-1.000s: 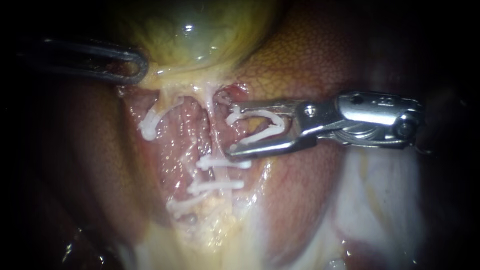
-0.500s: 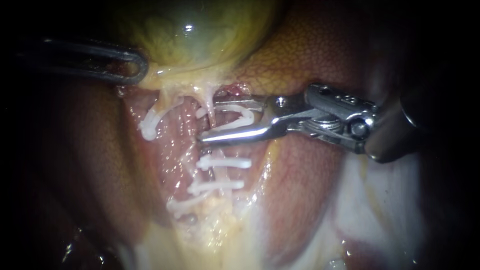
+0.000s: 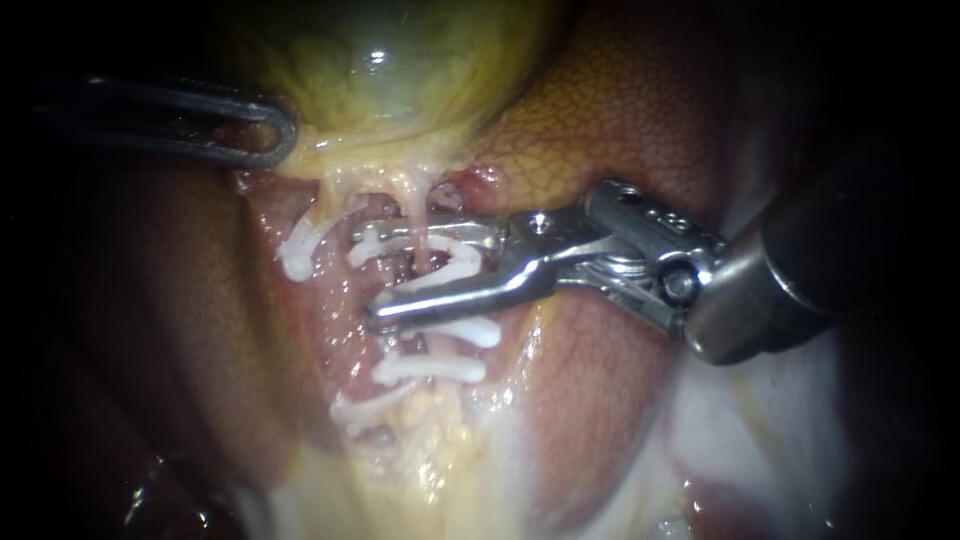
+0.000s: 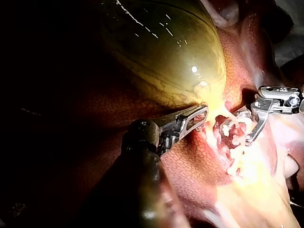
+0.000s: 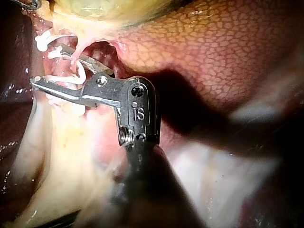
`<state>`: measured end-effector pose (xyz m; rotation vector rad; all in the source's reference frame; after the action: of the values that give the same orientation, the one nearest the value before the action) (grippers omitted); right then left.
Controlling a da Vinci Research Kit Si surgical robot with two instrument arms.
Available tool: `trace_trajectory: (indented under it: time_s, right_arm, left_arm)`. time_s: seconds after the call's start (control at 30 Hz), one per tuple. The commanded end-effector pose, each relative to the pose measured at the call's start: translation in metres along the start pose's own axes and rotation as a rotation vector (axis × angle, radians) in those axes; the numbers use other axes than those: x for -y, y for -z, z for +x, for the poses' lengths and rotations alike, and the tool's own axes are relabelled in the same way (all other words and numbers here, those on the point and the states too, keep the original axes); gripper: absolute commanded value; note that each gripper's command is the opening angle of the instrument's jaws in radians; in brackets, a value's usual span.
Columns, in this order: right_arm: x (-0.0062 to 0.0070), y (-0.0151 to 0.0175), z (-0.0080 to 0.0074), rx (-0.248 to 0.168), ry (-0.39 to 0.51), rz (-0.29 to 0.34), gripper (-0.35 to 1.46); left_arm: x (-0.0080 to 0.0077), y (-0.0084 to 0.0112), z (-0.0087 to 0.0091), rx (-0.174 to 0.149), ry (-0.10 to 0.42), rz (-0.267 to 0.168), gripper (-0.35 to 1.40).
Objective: Clipping third clip right tube
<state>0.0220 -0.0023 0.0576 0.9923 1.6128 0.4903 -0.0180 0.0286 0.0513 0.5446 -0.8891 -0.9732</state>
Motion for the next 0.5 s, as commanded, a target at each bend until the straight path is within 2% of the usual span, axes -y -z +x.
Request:
trace_trajectory:
  time_s: [0.03,0.33,0.5]
  right_arm:
    - [0.0,-0.0001,0.0003,-0.003,-0.001,-0.004,0.44]
    - [-0.0002,0.0003,0.0023,-0.026,-0.01,-0.061,0.38]
    - [-0.0001,0.0006,0.0025,-0.027,-0.011,-0.065,0.25]
  left_arm:
    - [0.0,0.0,0.0,0.0,0.001,0.0,-0.35]
    - [0.0,0.0,0.0,0.0,0.001,0.0,-0.35]
    - [0.0,0.0,0.0,0.0,0.001,0.0,-0.35]
